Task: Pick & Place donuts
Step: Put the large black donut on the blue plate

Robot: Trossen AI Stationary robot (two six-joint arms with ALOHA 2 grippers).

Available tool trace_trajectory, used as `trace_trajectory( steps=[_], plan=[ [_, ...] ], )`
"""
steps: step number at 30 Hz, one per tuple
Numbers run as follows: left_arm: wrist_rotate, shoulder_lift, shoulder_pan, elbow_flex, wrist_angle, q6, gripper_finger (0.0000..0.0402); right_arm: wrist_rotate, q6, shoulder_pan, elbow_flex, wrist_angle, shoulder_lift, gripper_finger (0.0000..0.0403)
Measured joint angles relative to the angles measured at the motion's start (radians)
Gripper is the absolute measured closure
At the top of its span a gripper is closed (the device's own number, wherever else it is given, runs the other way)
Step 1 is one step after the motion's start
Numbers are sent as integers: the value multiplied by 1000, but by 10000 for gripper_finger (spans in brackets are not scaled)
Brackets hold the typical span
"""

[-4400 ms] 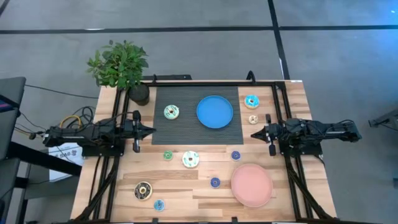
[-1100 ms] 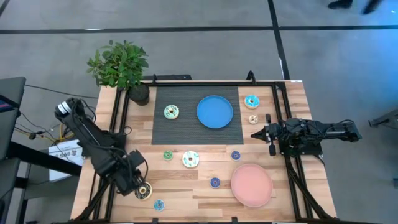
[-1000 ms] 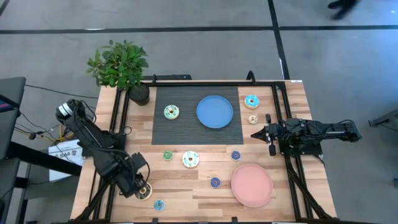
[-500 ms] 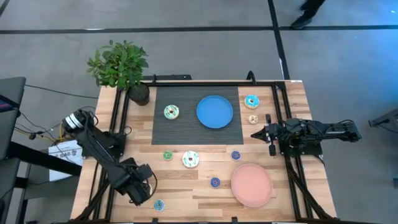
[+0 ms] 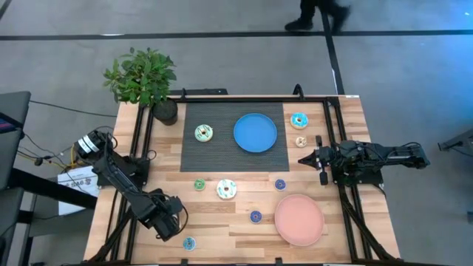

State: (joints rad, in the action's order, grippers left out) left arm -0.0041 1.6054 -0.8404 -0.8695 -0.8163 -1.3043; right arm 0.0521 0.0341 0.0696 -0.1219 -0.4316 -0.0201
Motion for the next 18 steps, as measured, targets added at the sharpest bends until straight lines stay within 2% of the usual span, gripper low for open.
trace_trajectory(
  steps=[10,18],
  plan=[
    [11,0,0,24,22,2,71,0,0,0,0,0,0,403],
    [68,0,4,24,26,2,144,0,0,0,0,1,0,403]
  ],
)
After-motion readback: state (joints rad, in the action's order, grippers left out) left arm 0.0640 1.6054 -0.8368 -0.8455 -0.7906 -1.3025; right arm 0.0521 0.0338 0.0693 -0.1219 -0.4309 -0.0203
